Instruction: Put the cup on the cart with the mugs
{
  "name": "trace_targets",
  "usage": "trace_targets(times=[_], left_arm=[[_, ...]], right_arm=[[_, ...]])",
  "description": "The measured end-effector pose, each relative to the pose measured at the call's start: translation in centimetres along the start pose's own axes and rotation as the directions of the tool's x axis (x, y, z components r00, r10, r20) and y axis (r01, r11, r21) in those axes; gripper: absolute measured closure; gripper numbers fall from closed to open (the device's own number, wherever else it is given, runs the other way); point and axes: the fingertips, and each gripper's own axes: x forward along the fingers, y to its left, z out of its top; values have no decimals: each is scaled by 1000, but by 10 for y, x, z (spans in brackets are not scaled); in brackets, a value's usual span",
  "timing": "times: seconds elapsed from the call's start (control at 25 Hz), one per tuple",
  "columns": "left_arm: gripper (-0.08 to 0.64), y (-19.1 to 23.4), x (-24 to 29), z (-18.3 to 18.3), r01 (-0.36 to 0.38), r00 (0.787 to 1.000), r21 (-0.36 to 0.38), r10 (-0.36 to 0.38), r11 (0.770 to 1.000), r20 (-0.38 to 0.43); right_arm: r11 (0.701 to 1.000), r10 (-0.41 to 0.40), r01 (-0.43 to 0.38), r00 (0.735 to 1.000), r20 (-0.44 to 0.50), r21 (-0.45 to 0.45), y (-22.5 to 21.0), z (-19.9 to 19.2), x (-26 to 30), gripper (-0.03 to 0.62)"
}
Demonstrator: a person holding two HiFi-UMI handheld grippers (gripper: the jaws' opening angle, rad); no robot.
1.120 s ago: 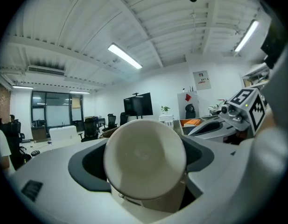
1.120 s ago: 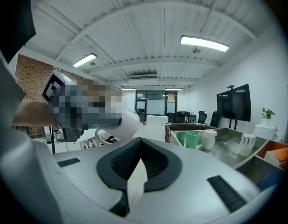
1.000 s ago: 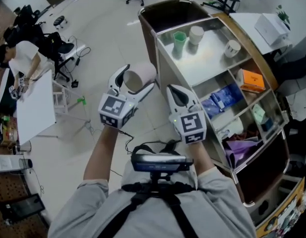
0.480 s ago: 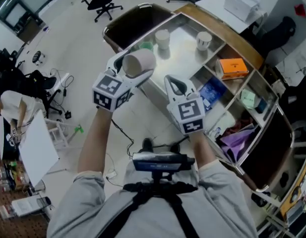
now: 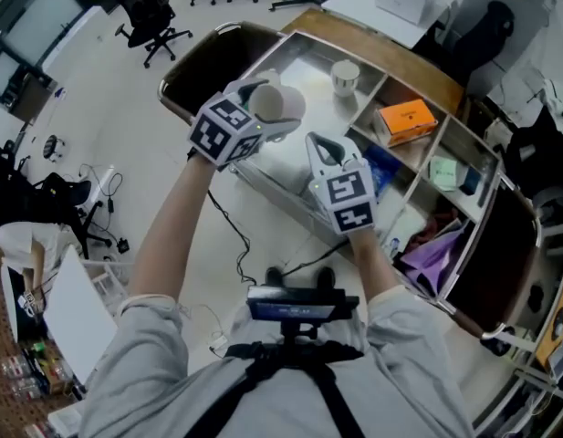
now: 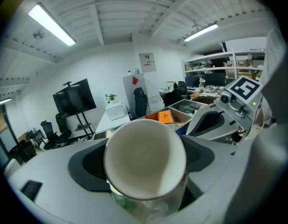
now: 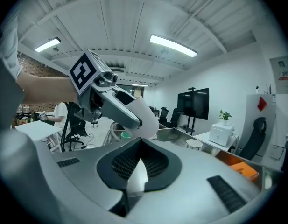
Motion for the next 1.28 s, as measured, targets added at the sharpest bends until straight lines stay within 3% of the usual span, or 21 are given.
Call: trace_targets(times=[0.16, 0.28, 0.44, 0.68, 0.92, 1.28], left_arm=[[115, 8, 36, 2, 86, 992, 47, -82, 995, -91], [115, 11, 60, 0, 160, 974, 87, -143, 983, -173], [115, 10, 92, -8, 262, 935, 119, -221, 958, -278], [115, 10, 129, -26, 359, 873, 125, -285, 925, -396], [115, 9, 158, -45, 415, 823, 139, -306, 899, -479], [115, 5, 181, -71, 479, 768, 150, -330, 865, -549]], right_arm=[[999, -27, 27, 999, -28, 20, -15, -9, 3, 591], [999, -38, 39, 999, -39, 35, -23, -13, 5, 591], [997, -48, 50, 998, -47, 50, -29, -15, 6, 591], [997, -47, 51, 997, -55, 66, -33, -20, 7, 591], [995, -48, 53, 997, -60, 79, -38, -26, 5, 591], [993, -58, 65, 995, -77, 94, -44, -32, 4, 591]])
